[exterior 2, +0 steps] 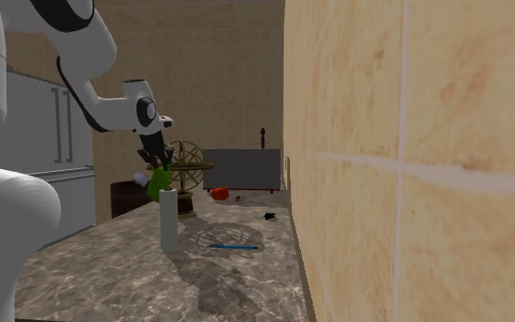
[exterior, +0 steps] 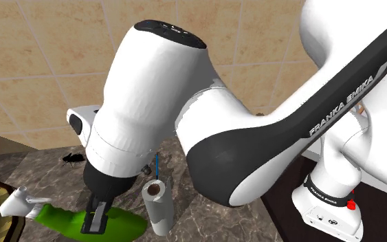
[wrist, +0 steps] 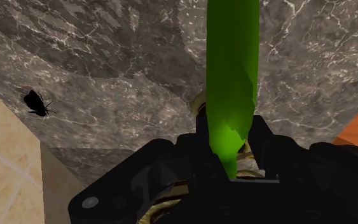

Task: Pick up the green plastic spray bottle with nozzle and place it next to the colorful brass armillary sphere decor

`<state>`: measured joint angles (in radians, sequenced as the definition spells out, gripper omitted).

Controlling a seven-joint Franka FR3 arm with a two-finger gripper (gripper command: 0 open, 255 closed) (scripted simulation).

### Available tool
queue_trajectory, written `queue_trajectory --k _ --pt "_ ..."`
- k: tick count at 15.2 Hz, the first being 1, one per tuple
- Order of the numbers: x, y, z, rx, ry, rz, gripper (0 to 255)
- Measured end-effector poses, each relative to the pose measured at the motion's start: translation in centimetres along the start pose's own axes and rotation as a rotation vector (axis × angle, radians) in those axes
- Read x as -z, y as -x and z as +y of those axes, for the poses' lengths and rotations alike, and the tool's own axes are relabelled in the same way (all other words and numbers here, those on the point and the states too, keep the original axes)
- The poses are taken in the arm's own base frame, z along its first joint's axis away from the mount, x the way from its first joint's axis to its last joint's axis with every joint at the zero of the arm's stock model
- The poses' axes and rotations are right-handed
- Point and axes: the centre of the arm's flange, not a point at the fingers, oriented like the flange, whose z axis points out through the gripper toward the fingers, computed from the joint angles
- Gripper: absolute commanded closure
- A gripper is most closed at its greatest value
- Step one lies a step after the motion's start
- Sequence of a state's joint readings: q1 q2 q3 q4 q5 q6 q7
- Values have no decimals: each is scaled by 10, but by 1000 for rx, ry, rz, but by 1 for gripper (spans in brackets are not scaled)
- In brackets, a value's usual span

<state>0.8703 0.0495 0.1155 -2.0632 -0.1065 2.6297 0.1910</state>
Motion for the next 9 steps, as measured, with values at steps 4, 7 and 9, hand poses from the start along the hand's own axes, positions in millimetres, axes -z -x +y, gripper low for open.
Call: queue_trajectory --k 4,7,9 --pt "-19 12 1 0 0 0 255" --pt "-33 19 0 0 0 0 255" --pt "-43 25 0 0 0 0 255"
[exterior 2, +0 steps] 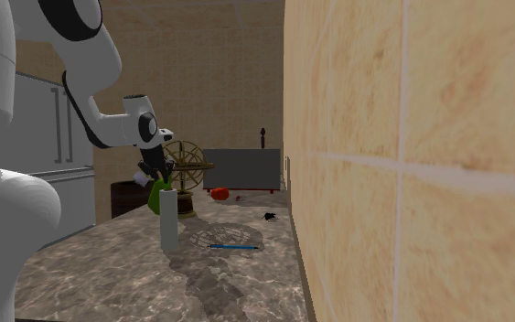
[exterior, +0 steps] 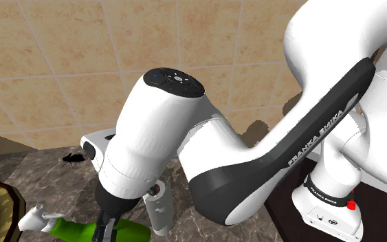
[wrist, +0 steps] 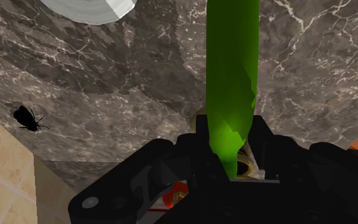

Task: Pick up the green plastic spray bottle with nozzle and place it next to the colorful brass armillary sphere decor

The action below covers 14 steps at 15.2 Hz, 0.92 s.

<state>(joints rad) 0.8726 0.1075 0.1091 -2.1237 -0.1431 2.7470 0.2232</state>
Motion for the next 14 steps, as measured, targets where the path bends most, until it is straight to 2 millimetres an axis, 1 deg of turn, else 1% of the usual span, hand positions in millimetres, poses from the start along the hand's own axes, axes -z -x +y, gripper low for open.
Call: queue_trajectory --k 10,14 --pt "-46 25 3 0 0 0 255" --pt "-65 37 1 0 0 0 255"
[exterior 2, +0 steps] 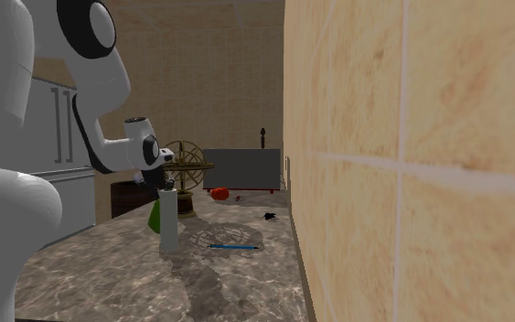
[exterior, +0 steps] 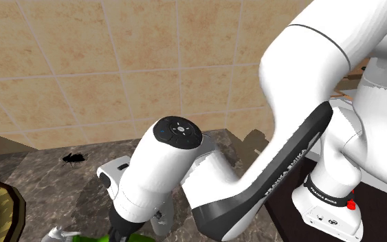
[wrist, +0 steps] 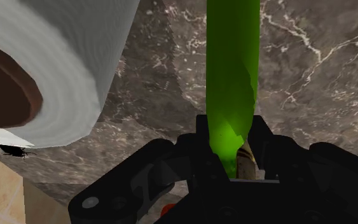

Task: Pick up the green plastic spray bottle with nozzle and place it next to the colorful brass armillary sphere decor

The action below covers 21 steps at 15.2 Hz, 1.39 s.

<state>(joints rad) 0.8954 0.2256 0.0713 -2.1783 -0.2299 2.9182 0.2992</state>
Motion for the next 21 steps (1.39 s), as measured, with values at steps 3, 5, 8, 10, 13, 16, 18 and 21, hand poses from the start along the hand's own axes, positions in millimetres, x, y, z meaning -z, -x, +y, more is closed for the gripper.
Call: queue_trajectory --k 3,5,8,10,13,16,18,21 --pt "-14 8 -1 0 0 0 255" --pt "-19 10 0 0 -1 3 255" --pt "-20 10 0 0 -1 8 255" --pt "-20 10 1 0 -1 9 255" --pt "-21 11 -1 0 -1 5 0" --pt "-22 12 -2 0 0 1 0" --pt "-23 12 -1 0 0 1 0" --pt "5 12 0 0 0 1 0"
